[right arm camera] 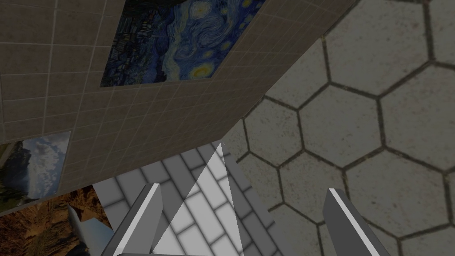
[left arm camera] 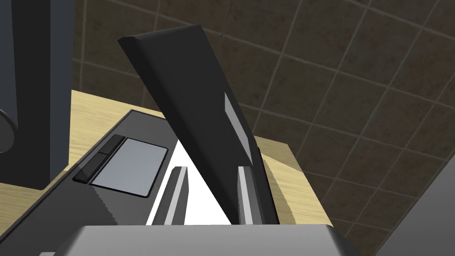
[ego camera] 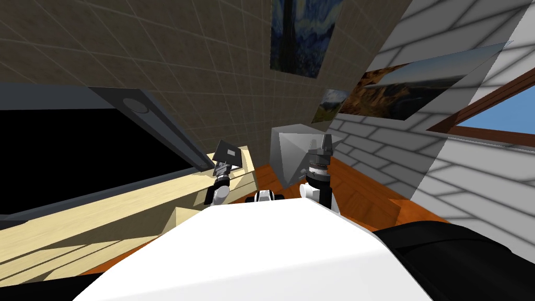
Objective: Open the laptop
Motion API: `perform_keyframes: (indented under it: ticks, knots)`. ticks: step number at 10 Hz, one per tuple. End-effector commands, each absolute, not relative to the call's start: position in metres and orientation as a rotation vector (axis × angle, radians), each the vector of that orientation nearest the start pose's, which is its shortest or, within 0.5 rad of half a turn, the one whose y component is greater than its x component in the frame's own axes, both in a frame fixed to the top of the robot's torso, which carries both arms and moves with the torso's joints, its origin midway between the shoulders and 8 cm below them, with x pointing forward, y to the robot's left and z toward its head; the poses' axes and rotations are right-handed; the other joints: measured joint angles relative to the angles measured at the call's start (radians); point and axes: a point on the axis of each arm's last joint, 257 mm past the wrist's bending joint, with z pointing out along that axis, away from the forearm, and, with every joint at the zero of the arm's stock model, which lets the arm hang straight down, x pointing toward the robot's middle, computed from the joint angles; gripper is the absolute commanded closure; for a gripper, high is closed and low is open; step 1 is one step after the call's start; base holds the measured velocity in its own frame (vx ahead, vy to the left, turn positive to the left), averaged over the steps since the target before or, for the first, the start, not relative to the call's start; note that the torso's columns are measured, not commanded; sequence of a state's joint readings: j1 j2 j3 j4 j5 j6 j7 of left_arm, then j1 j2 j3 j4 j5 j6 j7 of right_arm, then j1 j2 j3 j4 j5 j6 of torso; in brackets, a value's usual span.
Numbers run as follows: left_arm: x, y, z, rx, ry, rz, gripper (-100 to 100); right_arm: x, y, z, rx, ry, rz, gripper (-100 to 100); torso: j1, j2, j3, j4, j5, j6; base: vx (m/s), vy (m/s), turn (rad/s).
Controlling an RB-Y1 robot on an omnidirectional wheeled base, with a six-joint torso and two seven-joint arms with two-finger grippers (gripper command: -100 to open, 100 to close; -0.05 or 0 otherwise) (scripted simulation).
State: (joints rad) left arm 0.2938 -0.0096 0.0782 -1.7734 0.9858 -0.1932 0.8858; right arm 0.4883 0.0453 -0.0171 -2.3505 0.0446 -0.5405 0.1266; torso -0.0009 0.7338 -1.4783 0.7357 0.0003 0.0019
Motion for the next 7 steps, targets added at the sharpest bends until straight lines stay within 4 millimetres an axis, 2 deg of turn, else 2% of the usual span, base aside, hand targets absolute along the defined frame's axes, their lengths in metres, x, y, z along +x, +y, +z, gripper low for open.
perform_keyframes:
  ticks: [1, 7]
  knots:
    - [0.454, 0.343, -0.245, -2.043, -0.74, -2.25, 100, 0.321, -0.278, 0.066, 0.52, 0.543, 1.162, 0, -0.001, -0.001, -0.001, -0.001, 0.0, -0.001, -0.053, 0.074, -0.057]
    - [0.468, 0.33, -0.264, -2.026, -0.917, -2.283, 100, 0.321, -0.278, 0.066, 0.52, 0.543, 1.162, 0, 0.001, -0.002, -0.001, -0.002, 0.002, 0.0, -0.048, 0.063, -0.054]
